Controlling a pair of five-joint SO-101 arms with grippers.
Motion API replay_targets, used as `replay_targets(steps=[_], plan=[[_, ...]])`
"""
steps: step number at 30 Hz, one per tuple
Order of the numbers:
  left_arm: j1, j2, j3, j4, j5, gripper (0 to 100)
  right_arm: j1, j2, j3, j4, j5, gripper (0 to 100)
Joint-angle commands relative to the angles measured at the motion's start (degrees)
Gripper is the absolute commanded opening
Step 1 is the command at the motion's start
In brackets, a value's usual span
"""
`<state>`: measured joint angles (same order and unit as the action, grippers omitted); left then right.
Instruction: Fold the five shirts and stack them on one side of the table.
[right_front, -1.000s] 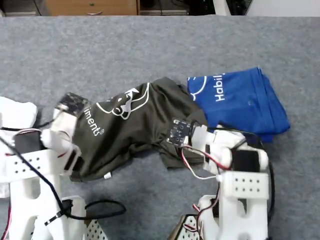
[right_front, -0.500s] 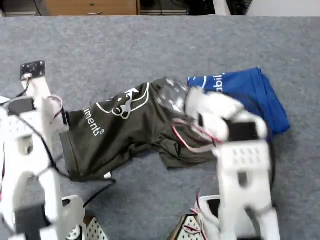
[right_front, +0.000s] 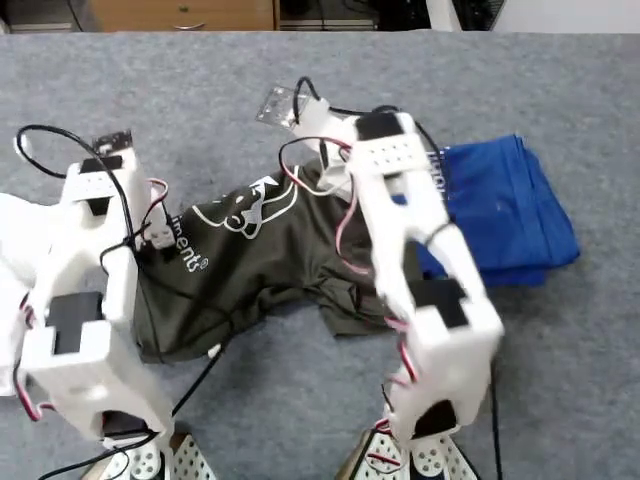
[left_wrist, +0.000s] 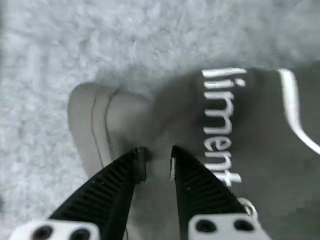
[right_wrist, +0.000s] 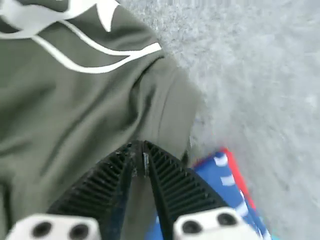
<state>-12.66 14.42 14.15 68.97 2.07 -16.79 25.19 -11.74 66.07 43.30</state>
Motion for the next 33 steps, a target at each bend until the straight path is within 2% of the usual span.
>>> replay_targets(steps=[1, 10, 14, 20, 26, 29, 33], plan=[[-4.1, 5.3, -2.6, -4.0, 0.4, 9, -0.5, 8.9, -10.2, -0.5, -0.8, 1.6], [-11.3, 8.5, -8.3, -2.2, -0.2, 9, 3.8, 24.7, -30.2, 4.0, -0.4, 1.6], [-14.4, 8.5, -10.6, -1.8, -4.0, 9, 5.6, 30.3, -40.0, 8.2, -0.4, 1.6], [-14.1, 8.0, -12.1, 0.1, -6.0, 9, 5.1, 34.9, -54.8, 16.6, -0.4, 1.6], [-12.1, 7.3, -22.7, 11.9, -6.1, 9, 2.0, 34.9, -73.3, 28.8, -0.4, 1.6], [-10.7, 4.0, -28.7, 19.7, -10.4, 9, 0.4, 34.9, -82.1, 36.2, -0.5, 1.6], [-8.5, -5.6, -27.2, 24.7, -13.2, 9, 0.0, 33.1, -82.9, 36.7, -2.4, 1.6]])
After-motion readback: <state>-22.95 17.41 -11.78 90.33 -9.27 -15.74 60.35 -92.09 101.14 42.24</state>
